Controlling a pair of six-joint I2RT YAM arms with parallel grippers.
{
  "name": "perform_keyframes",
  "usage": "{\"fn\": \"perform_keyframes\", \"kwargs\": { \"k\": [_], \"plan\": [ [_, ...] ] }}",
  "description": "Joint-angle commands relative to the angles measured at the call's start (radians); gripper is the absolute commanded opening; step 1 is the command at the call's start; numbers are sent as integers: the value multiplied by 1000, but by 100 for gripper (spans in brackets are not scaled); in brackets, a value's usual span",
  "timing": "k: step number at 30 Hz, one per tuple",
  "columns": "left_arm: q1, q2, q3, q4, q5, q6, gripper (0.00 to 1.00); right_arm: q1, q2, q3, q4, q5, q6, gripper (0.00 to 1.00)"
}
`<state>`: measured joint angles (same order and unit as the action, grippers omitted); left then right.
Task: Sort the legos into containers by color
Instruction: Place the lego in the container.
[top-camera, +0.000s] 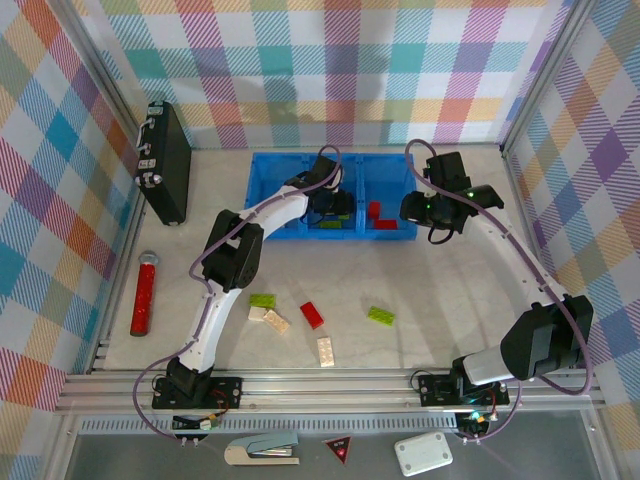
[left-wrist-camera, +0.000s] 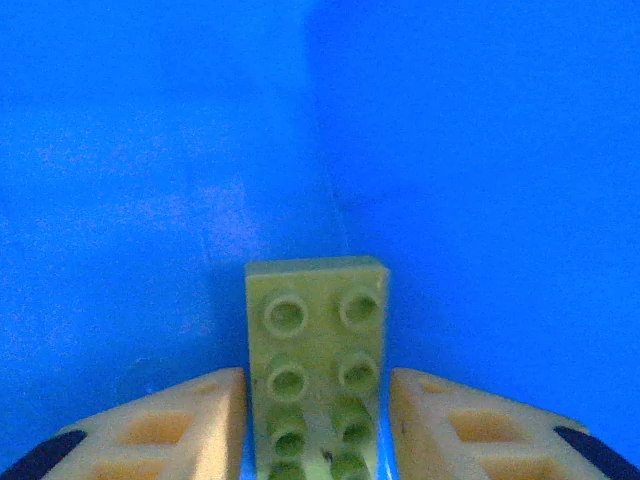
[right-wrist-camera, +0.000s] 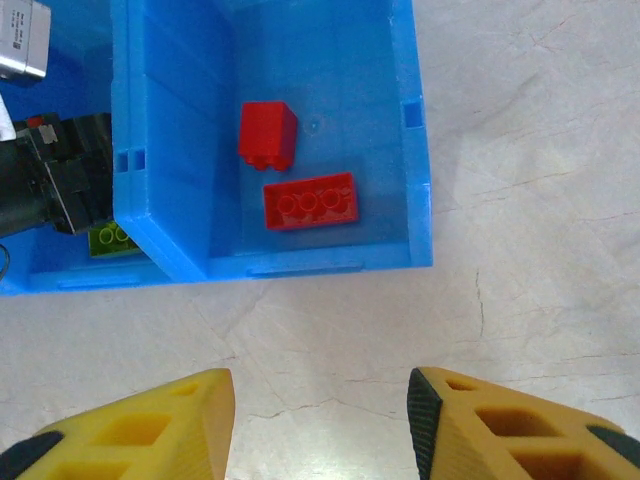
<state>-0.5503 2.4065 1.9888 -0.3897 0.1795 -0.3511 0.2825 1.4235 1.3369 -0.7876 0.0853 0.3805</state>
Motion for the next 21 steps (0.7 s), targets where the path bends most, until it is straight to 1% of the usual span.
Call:
{"fn": "perform_keyframes", "kwargs": {
  "k": [1,3,14,21],
  "plan": [
    [6,-16,7,22,29,-8,44,1,-15,-7,-4,-22,1,51],
    [6,-25,6,20,30,-7,46,0,-15,-5,-5,-27,1,51],
    [7,-136,-79,43,11,-2,44,7,-6,-5,-15,-59,0,50],
    [9,-222,-119,-5,2,20,45,39,5,-11,-44,-72,-2,50]
  ]
}}
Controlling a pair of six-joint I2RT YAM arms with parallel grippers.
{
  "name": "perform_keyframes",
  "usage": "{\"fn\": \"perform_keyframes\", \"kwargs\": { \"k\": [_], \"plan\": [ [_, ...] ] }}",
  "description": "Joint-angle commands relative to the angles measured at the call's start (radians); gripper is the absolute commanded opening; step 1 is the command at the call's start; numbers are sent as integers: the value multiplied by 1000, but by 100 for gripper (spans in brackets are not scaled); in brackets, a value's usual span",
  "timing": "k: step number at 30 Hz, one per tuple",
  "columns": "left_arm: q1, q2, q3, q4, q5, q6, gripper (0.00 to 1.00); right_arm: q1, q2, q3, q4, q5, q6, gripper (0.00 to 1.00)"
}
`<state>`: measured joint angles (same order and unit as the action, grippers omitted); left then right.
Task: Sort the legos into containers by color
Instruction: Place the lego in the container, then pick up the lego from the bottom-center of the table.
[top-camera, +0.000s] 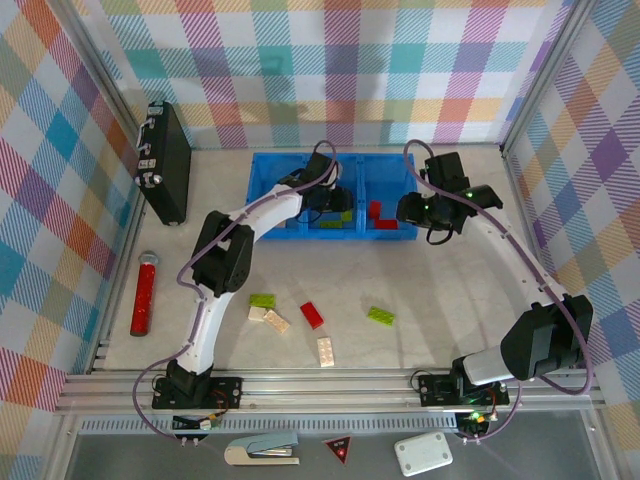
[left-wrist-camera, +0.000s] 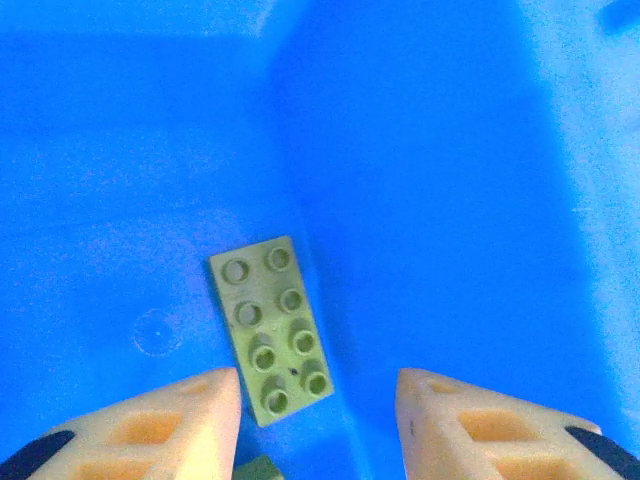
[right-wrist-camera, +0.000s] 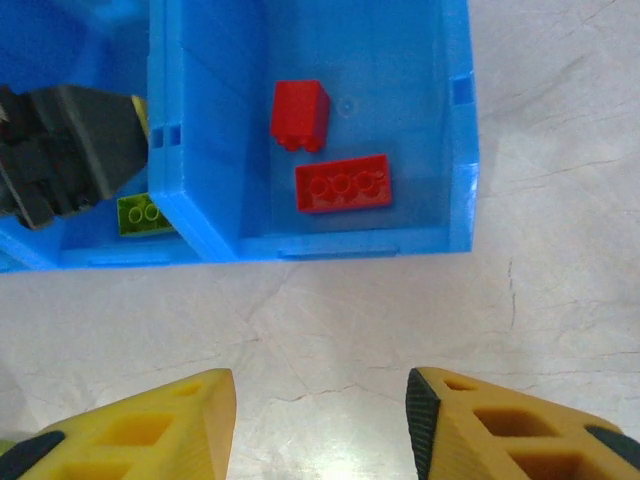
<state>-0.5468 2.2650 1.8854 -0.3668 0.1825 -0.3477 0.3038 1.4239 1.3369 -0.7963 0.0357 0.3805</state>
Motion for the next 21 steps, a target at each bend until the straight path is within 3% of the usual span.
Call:
{"fn": "perform_keyframes", "kwargs": {
  "k": [1,9,21],
  "plan": [
    [5,-94,-22,-39,-2,22,45,23,7,-13,-40,-23,-2,50],
    [17,-216,-110,-133,-21,38,45,92,16,-29,-73,-16,17,50],
    [167,-487,-343,-222,4,36,44,305,122,-9,-84,26,111,50]
  ]
}}
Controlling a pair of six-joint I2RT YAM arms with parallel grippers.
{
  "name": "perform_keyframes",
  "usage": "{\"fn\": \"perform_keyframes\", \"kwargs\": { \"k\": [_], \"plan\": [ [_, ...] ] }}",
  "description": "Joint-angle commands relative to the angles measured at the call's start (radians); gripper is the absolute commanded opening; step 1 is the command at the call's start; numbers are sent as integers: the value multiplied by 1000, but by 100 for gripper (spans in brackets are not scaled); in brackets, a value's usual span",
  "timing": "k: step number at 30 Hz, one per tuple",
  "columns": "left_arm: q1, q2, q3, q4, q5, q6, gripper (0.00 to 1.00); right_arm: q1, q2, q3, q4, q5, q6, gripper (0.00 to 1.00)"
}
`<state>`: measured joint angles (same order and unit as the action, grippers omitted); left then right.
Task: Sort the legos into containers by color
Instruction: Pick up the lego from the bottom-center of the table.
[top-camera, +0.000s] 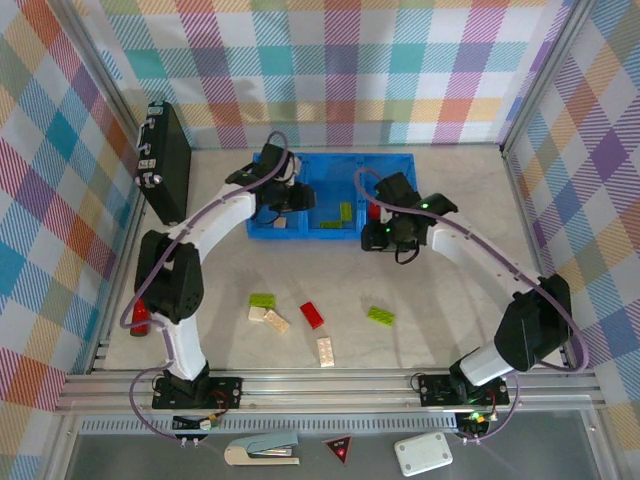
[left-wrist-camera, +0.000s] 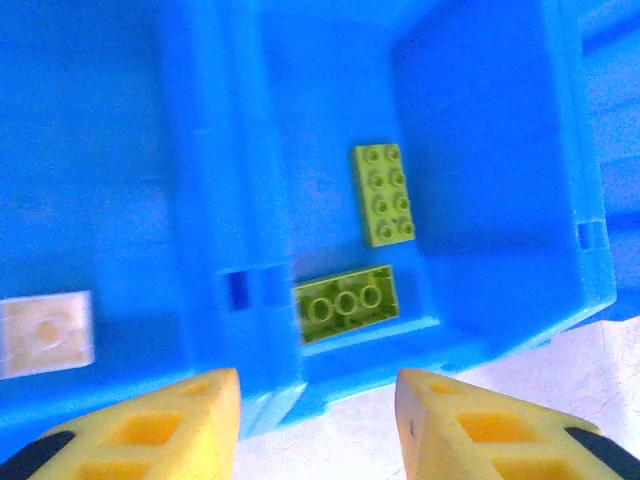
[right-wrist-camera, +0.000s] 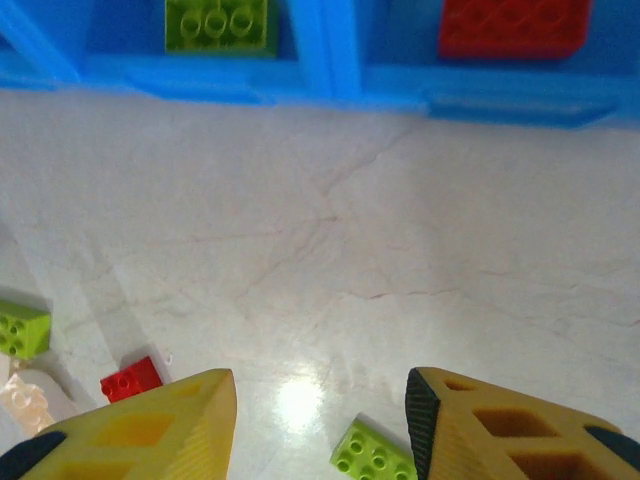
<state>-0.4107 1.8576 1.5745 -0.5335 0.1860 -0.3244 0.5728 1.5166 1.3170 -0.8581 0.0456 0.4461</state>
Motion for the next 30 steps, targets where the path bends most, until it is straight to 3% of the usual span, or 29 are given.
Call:
{"fn": "perform_keyframes", "kwargs": {
  "k": [1,16,30],
  "plan": [
    [50,-99,-50,-66,1,18,45,55,44,17,-23,19,54,50],
    [339,-313,-264,-176,38,130,45,302,280,159,-45,19,149,50],
    [396,-396,-329,-231,-35,220,45,456,447,273,-128,33,181,50]
  ]
}}
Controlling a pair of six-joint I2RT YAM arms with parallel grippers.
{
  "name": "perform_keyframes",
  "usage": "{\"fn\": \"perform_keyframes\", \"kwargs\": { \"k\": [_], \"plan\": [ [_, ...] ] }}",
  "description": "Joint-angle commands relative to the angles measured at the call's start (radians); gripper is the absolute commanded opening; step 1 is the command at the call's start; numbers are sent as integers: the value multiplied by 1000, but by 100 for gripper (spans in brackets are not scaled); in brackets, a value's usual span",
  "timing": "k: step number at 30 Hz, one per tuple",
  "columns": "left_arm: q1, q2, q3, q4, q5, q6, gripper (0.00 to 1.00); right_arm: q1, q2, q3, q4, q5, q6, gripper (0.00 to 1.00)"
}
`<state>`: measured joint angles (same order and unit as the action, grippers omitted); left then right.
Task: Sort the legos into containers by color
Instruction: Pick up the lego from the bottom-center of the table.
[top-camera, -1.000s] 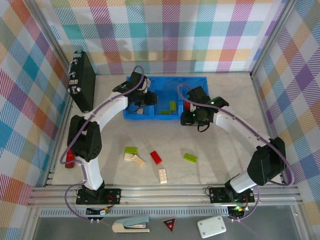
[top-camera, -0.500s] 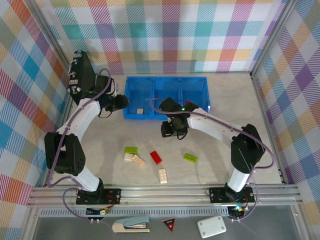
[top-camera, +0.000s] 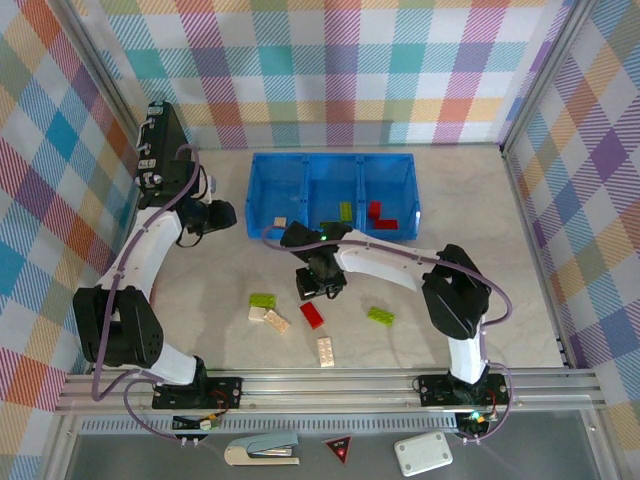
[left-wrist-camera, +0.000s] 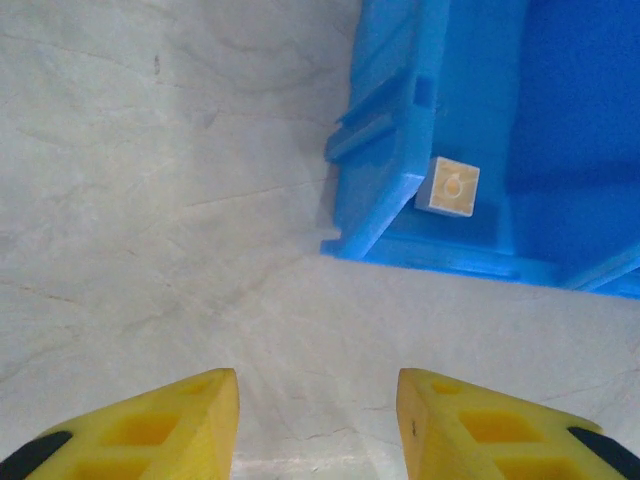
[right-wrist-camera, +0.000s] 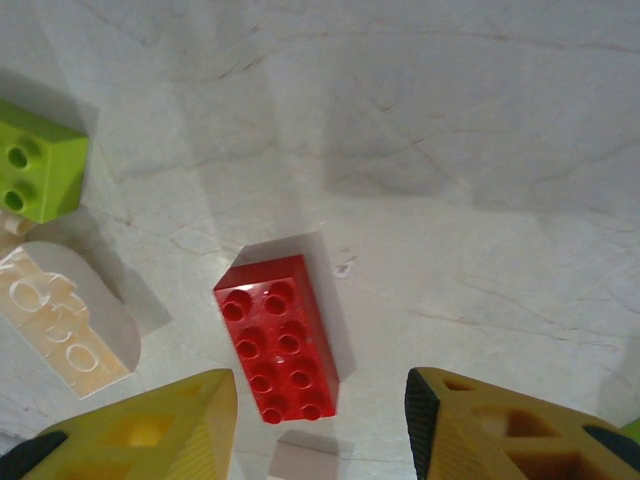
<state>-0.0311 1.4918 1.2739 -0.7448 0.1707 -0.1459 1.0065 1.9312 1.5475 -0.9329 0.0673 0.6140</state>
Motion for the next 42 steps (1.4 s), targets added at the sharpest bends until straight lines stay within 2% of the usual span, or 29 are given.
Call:
{"fn": "perform_keyframes", "kwargs": {
  "k": [1,8,20,42],
  "plan": [
    [19,-36,-46,5,-19,39,46,32,48,57,-67,18,11,50],
    [40,-31,-89,40,-42,49,47,63,121,125,-119,54,-9,50],
    [60,-45,-94,49,-28,43,48,83,192,134,-107,26,-5,50],
    [79,-51,-99,52,-25,46,48,89,221,91,-70,2,3,44]
  ]
}}
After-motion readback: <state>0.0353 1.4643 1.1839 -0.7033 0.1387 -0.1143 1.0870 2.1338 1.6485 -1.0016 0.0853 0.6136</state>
